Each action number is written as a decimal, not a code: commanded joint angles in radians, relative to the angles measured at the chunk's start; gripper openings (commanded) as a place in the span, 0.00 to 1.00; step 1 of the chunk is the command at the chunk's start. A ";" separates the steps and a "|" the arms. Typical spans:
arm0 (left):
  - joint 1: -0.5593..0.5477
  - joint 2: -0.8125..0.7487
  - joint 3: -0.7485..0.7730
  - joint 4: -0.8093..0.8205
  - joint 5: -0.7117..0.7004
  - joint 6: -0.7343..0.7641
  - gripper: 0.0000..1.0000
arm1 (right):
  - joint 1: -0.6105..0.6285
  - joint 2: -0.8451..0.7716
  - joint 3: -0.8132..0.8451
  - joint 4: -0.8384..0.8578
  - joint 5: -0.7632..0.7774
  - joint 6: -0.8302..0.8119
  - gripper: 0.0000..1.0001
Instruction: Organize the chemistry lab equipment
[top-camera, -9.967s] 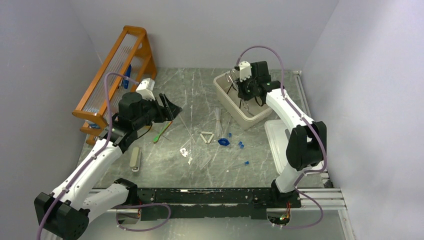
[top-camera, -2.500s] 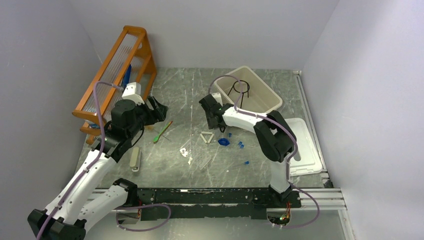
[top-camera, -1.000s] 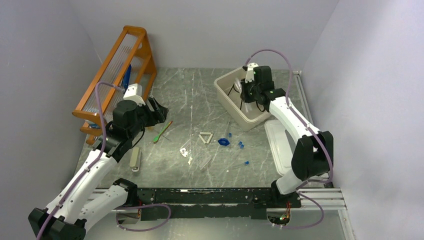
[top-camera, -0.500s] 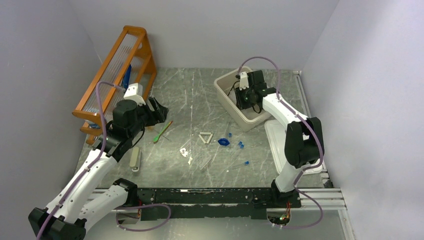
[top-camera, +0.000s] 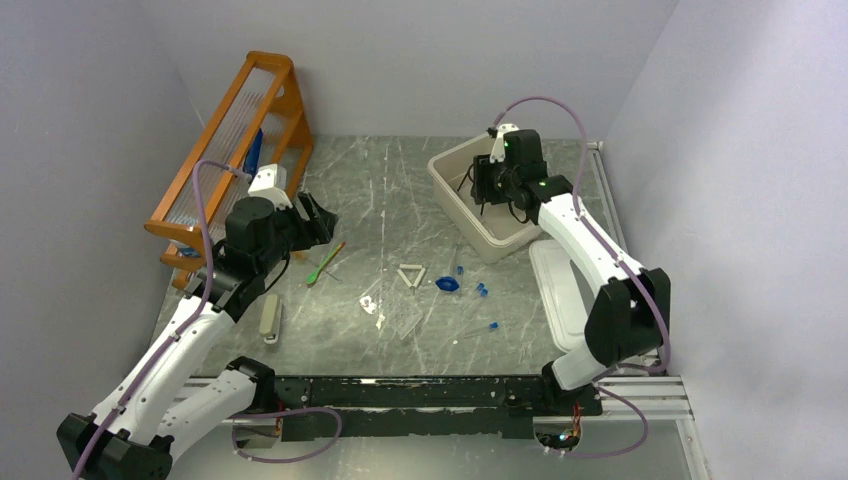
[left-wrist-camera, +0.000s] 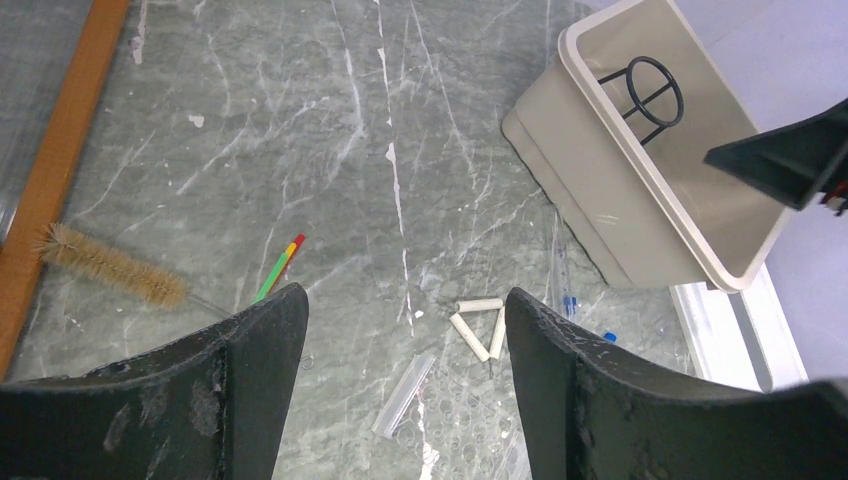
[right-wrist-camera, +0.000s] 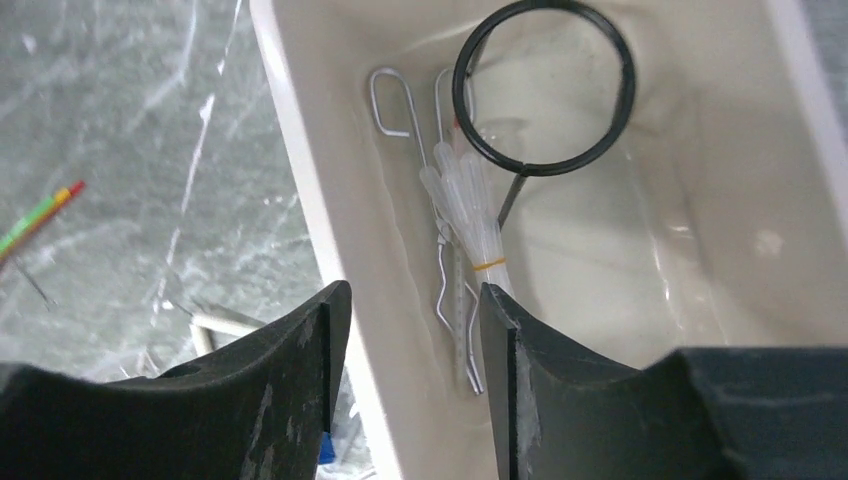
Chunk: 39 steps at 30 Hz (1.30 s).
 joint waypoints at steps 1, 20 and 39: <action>-0.005 0.006 0.024 0.028 0.029 0.016 0.76 | 0.039 -0.060 0.041 -0.035 0.192 0.161 0.52; -0.005 -0.026 0.001 0.013 0.005 0.007 0.75 | 0.406 0.041 -0.109 -0.133 0.590 0.438 0.55; -0.005 -0.019 -0.014 0.019 -0.014 0.022 0.75 | 0.438 0.260 -0.165 -0.014 0.382 0.358 0.52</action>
